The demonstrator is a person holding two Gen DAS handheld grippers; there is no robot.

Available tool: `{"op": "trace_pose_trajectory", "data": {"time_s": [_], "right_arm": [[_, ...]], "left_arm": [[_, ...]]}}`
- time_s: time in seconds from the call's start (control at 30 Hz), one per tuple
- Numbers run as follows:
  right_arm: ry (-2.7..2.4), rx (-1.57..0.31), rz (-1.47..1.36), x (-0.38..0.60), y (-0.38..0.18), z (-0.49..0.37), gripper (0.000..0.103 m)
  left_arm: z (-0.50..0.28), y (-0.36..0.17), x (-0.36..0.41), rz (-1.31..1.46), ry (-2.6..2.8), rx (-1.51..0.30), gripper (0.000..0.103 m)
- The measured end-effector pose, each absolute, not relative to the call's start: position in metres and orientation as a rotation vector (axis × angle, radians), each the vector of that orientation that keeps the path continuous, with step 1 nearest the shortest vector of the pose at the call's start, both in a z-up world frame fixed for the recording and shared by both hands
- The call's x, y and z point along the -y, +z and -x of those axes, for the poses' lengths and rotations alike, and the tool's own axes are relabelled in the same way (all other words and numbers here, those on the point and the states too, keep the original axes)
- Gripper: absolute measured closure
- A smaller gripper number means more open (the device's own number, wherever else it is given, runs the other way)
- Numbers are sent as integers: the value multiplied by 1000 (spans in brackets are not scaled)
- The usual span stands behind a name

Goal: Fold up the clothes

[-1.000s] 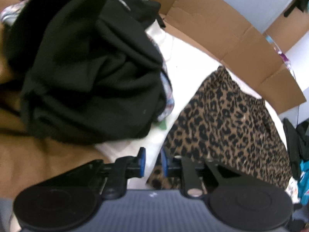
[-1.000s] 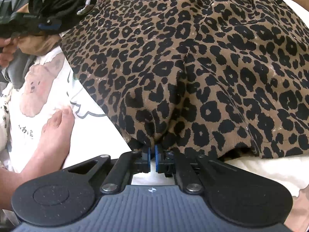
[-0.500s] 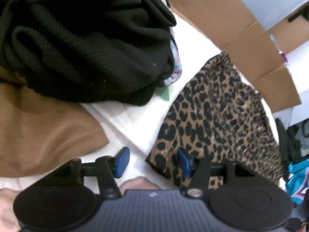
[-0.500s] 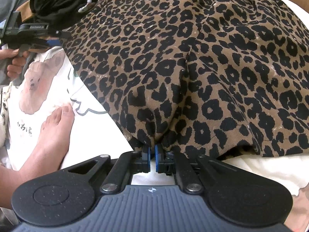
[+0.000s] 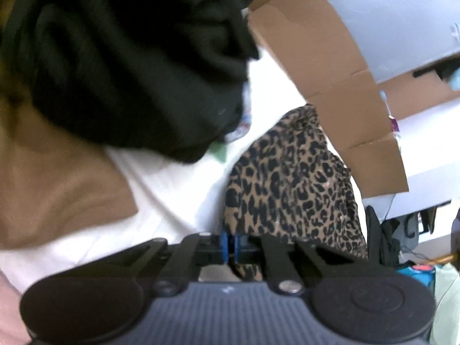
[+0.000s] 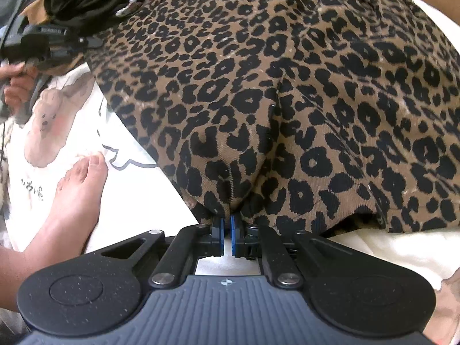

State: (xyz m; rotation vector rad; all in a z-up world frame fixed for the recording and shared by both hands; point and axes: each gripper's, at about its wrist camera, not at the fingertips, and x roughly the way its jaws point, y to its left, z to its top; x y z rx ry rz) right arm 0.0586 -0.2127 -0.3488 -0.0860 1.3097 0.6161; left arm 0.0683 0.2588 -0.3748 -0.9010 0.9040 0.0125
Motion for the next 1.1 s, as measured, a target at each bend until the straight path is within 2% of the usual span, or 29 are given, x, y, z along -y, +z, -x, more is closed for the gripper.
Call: {"op": "trace_pose_trajectory", "data": {"time_s": [0.23,0.53,0.63,0.7,0.77,0.9,1.1], "right_arm": [[666,-1308,67,207,-341,-60,101],[715,-1348,34,207,-345,-69,101],[719,-1377,-34,213,-347,-74,100],[720,-1366,-97,220,-342,-74,99],[720,-1351,-146,229,-334,-75,99],[695,-1283,-223,250,-316,-85,97],[701,-1256,-286,253,-307,-103,97]], "left_arm": [[-75,-345,-261,794,7,-896,99],[-77,-376,-255,729,115,-1008,99],[-86,-373,-251,694,143,-1036,95],[-91,-362,-247,635,167,-1043,90],[-90,-343,-244,554,170,-1026,94],[-92,-310,-240,492,143,-991,93],[-123,-294,-218,473,62,-955,93]]}}
